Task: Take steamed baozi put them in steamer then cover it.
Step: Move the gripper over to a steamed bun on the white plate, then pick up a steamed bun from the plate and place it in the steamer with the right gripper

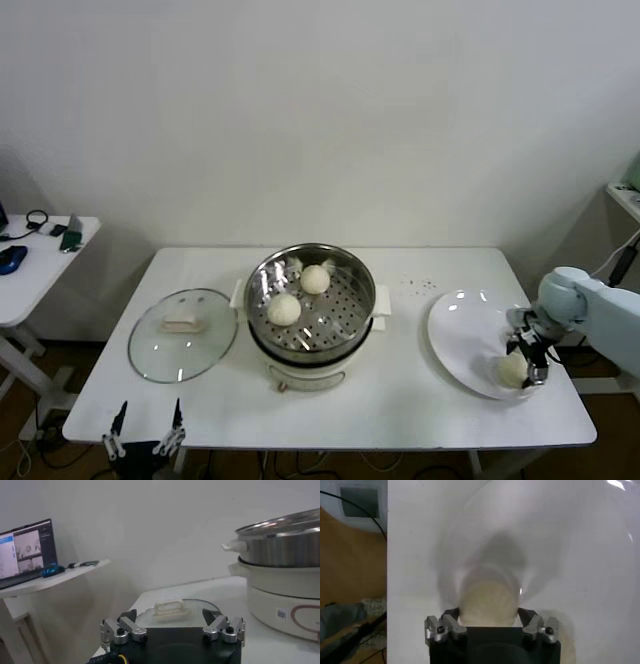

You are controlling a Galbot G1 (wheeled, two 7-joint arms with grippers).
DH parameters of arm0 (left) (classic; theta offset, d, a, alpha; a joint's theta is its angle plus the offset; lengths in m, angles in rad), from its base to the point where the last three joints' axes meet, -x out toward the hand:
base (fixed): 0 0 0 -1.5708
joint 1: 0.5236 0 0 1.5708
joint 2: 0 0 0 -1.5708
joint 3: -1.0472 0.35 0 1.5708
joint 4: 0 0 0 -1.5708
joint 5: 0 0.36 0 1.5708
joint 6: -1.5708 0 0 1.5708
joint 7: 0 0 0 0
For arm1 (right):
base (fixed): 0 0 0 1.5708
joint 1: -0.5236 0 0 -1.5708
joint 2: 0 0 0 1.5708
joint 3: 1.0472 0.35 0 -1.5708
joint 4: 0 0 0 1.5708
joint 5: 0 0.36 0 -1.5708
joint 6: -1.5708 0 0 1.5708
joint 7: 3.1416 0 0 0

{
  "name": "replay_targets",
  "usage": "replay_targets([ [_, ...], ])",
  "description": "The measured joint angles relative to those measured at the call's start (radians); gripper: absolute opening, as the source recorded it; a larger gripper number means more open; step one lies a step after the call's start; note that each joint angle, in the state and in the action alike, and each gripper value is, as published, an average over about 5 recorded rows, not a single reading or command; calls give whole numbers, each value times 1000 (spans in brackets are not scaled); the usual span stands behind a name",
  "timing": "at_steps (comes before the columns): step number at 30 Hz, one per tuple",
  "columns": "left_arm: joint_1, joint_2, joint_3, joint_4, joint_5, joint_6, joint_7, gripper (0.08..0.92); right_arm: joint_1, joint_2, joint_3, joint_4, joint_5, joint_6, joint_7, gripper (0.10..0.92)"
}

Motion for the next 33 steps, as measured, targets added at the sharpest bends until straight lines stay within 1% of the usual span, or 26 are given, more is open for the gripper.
replay_targets([
  [6, 1, 0, 0, -3, -1, 0, 0, 823, 19, 5, -16, 1, 14, 9, -3, 687],
  [15, -3, 0, 4, -8, -2, -1, -1, 823, 175, 41, -128, 21, 57, 54, -19, 679],
  [25, 2, 5, 4, -11, -10, -7, -1, 823, 518, 163, -355, 112, 104, 202, -46, 679],
  [33, 6, 11, 8, -16, -14, -8, 0, 823, 725, 289, -439, 224, 101, 342, -60, 677],
])
